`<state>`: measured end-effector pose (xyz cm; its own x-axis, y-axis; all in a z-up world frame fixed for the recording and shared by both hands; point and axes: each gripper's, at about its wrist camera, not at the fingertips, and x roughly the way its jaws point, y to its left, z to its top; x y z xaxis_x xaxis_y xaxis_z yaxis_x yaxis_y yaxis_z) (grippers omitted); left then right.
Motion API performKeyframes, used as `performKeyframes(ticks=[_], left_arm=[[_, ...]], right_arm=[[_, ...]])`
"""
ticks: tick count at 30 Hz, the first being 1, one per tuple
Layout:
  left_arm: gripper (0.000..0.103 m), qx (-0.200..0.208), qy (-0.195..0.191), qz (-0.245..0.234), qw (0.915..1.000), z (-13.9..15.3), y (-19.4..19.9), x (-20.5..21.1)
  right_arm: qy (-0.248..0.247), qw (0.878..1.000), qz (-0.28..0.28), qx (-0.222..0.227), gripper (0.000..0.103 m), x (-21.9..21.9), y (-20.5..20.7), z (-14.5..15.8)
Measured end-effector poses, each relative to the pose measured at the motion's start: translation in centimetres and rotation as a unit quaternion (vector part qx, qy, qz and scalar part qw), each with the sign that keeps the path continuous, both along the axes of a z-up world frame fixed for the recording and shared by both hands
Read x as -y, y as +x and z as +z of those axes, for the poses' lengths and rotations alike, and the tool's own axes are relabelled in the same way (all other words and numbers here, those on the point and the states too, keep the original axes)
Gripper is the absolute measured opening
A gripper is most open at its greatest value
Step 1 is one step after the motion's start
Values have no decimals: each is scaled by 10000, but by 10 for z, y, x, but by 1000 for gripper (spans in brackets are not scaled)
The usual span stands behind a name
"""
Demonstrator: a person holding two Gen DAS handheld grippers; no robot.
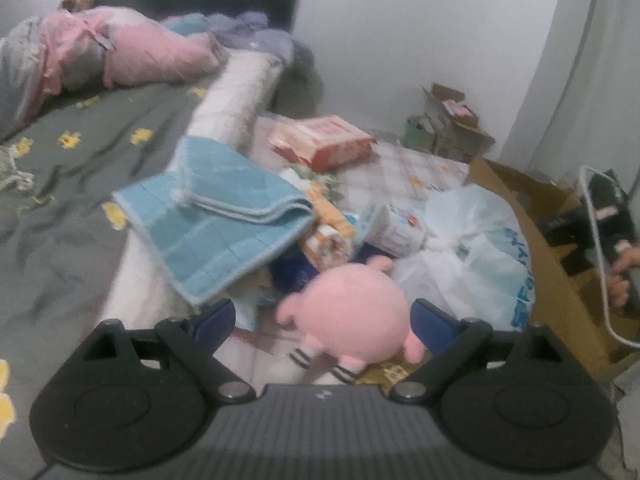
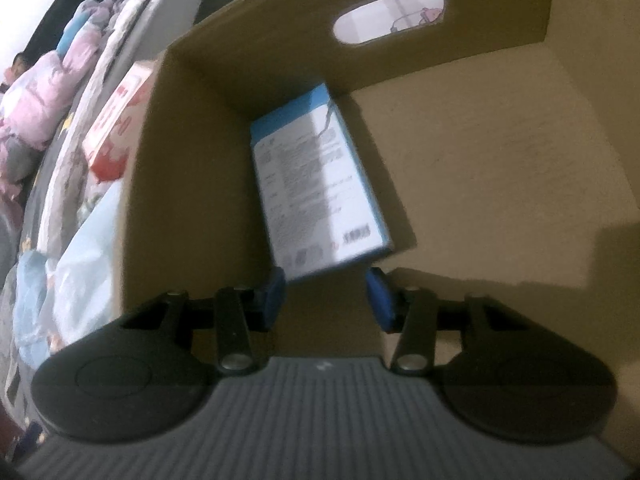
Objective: Organize soft objects
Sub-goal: 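Move the right gripper back to the pink plush toy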
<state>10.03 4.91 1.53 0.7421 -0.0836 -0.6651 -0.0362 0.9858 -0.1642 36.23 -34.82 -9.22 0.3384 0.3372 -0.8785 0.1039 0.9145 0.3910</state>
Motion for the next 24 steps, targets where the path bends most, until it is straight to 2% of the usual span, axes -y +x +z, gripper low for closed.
performKeyframes(ticks=[3,7,11,15,20,24], left_arm=[[95,160,118,181,9996,5,-7,-10],[95,330,124,361,9987,10,-11,-26],[95,400,93,496,9979,12,-10,-38],[94,401,35,583,9975,11,-9,-46],[90,382,-33,566,9977,7,-8,-48],[87,333,-53,211,9992,-1,-7,-35]], right_arm=[[-215,9995,147,162,57,1,-17,24],[-450,9962,368,651,62,-4,-41,69],[-315,9894,636,1265,64,-22,-61,114],[9,9776,1292,1662,65,-70,-73,147],[557,9620,2032,1740,65,-136,-80,159],[961,9510,2500,1544,65,-185,-87,156]])
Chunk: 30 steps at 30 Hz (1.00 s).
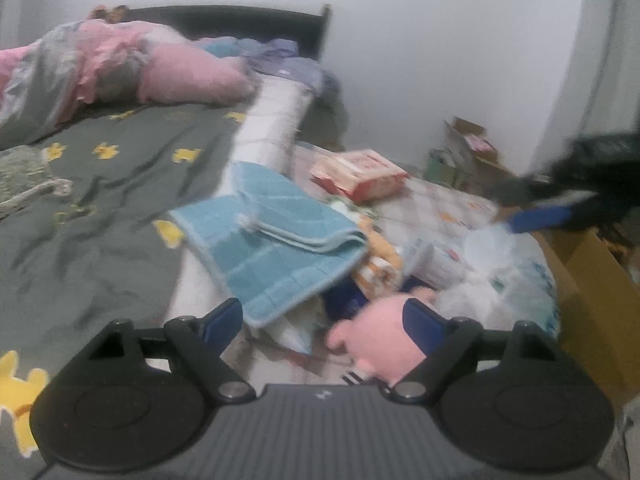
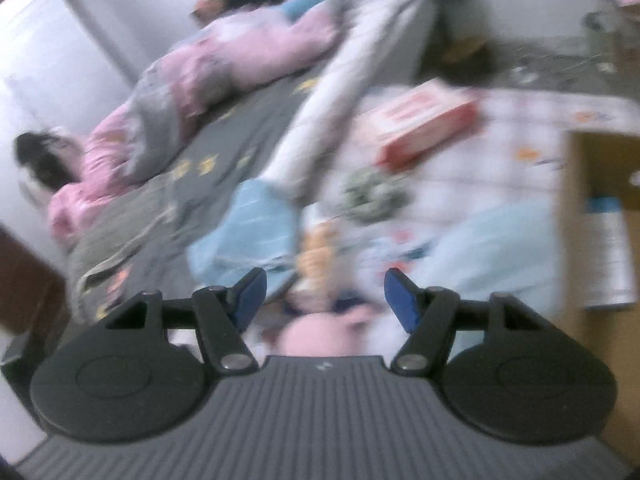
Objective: Organize soft objects
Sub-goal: 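Move the right gripper back to the pink plush toy, then grasp the pink plush toy's head with the right gripper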
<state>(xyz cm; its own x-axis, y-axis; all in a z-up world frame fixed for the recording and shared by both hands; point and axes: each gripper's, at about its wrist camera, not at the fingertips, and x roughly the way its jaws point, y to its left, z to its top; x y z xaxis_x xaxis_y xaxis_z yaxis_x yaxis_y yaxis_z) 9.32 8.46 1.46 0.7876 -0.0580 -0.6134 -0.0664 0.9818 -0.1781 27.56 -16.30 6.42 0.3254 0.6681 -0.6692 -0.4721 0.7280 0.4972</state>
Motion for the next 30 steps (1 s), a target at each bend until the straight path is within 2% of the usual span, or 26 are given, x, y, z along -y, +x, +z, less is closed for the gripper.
performKeyframes(ticks=[5,12,19,24,30], left_arm=[[82,-187,139,-643,9977,-19,9,26],[80,-394,332,-1210,9913,-44,28,56],[83,-616,499,-1289,9885,-61,52,71],[87,-779,221,-1177,9897,-70,62,67],[85,-674,15,-1054,9921,-61,51,58]], right_arm=[[-348,9982,409,-259,65,-42,-11,-27],[-843,9934,237,-744,65,-56,-4,-71],[-1117,9879,140,-1067,68,-69,4,-101],[-1141,9872,186,-1096,75,-74,5,-108],[-1026,9893,179,-1018,73,-75,0,-106]])
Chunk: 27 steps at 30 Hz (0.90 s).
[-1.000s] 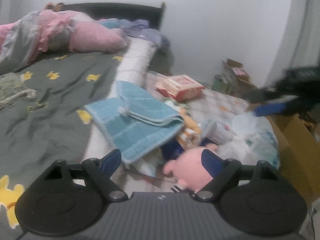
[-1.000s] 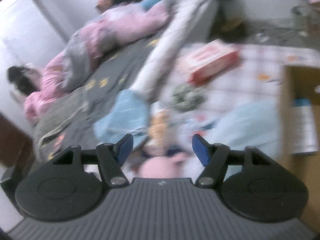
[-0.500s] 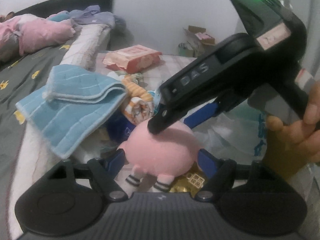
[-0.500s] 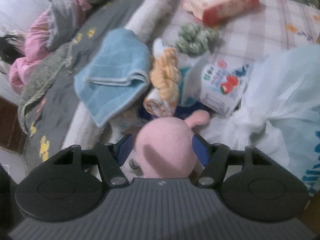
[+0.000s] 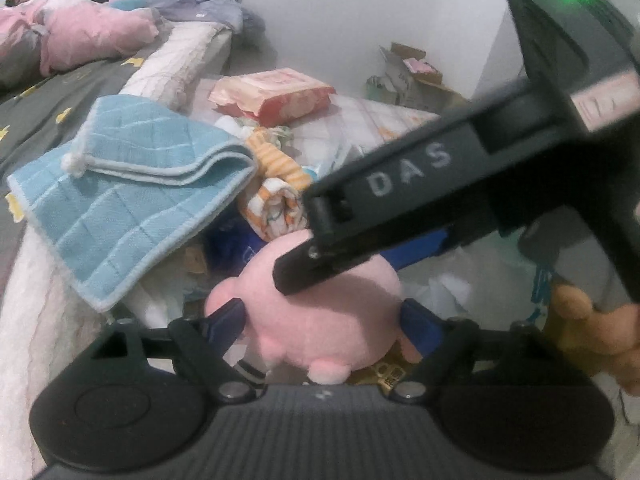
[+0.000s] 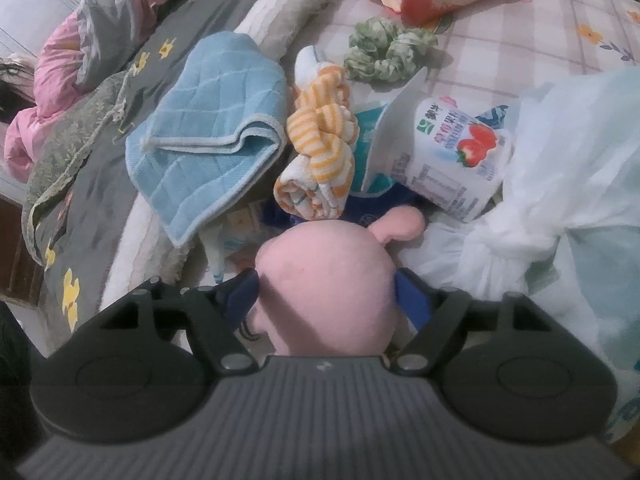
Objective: Organize soft objects
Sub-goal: 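Grasp the pink plush toy's head with the right gripper, then carry the pink plush into the cardboard box and open the right gripper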
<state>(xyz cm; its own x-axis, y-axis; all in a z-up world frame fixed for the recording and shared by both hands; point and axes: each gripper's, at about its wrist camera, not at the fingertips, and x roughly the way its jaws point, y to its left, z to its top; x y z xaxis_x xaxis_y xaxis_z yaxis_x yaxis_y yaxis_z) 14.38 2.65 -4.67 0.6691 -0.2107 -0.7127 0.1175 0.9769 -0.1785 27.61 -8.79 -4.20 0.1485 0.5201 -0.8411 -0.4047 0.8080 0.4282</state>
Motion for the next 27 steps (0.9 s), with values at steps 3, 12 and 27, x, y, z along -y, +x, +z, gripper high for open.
performKeyframes(ticks=[3,12,27], left_arm=[[85,135,-14,69,9999,12,-10,-3],[84,651,127,362,9971,57,-39,-8],[84,1510,324,-226,9877,129,-37,67]], right_arm=[[180,9998,-15,8,71,3,-7,8],[771,9969,65,131,71,9,-34,42],[1654,9818,-517,773,71,96,-53,109]])
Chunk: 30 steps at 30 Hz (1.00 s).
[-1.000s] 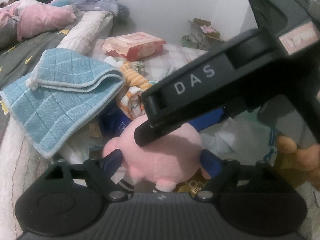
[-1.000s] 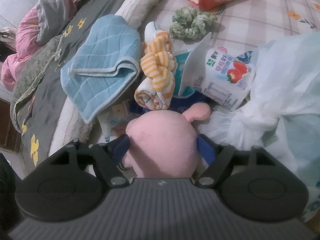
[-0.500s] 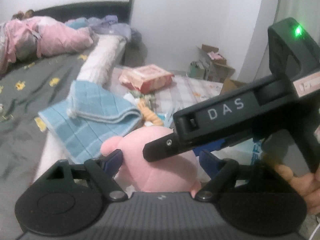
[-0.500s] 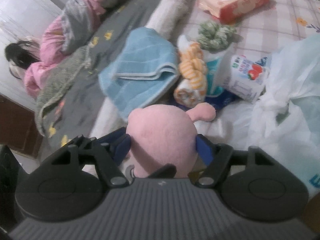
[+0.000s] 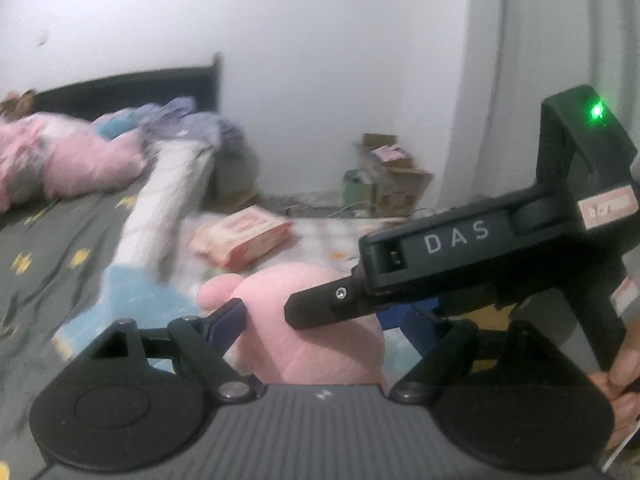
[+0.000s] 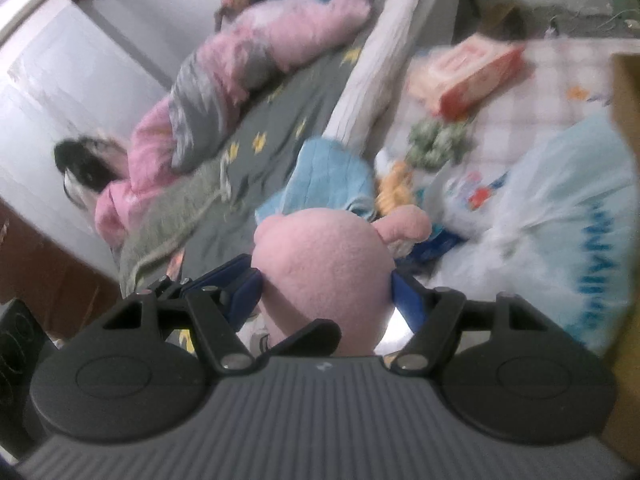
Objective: Organize soft objects
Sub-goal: 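Carry the pink plush into the cardboard box and open the right gripper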
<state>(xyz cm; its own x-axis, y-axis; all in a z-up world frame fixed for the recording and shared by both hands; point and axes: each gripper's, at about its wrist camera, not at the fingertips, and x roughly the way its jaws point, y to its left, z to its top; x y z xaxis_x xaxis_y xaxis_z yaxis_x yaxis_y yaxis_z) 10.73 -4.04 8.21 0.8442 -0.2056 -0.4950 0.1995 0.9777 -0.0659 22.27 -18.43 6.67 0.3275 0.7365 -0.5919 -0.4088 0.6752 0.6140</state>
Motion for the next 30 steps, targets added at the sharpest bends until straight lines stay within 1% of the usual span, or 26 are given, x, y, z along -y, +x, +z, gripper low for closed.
performKeyframes(ticks=[6,9,11,15,17,20,22,23,24,26,28,30], left_arm=[[84,77,40,-618,9980,10,34,73],[85,-80,-8,-944,9955,6,62,110],[85,-244,-36,-1086,9938,0,81,135],[85,-565,-92,-1286,9900,-15,125,175],[85,-711,-65,-1345,9883,-24,149,193],[85,-923,-79,-1351,9865,-37,182,209],[85,-1064,-60,-1420,9841,-43,201,220],[85,-1169,-45,-1459,9824,-48,209,227],[80,-1287,-47,-1472,9807,-56,217,231],[81,-1612,-21,-1346,9777,-71,232,234],[81,-1841,-75,-1304,9742,-79,238,231],[81,-1898,-118,-1297,9731,-83,236,223]], right_arm=[[121,9975,-677,155,71,83,13,14],[145,9946,-1024,79,72,127,27,11],[134,9919,-1260,-28,72,156,41,5],[266,9850,-1650,-426,72,211,76,-23],[265,9818,-1800,-543,72,231,95,-35],[129,9785,-1983,-552,72,253,128,-44],[19,9770,-2078,-475,72,264,151,-48],[-38,9759,-2137,-432,73,269,163,-50],[-112,9759,-2150,-358,73,273,175,-52],[-221,9726,-2305,-194,72,283,196,-63],[-331,9700,-2397,-231,72,292,214,-78],[-375,9674,-2481,-345,72,298,224,-92]])
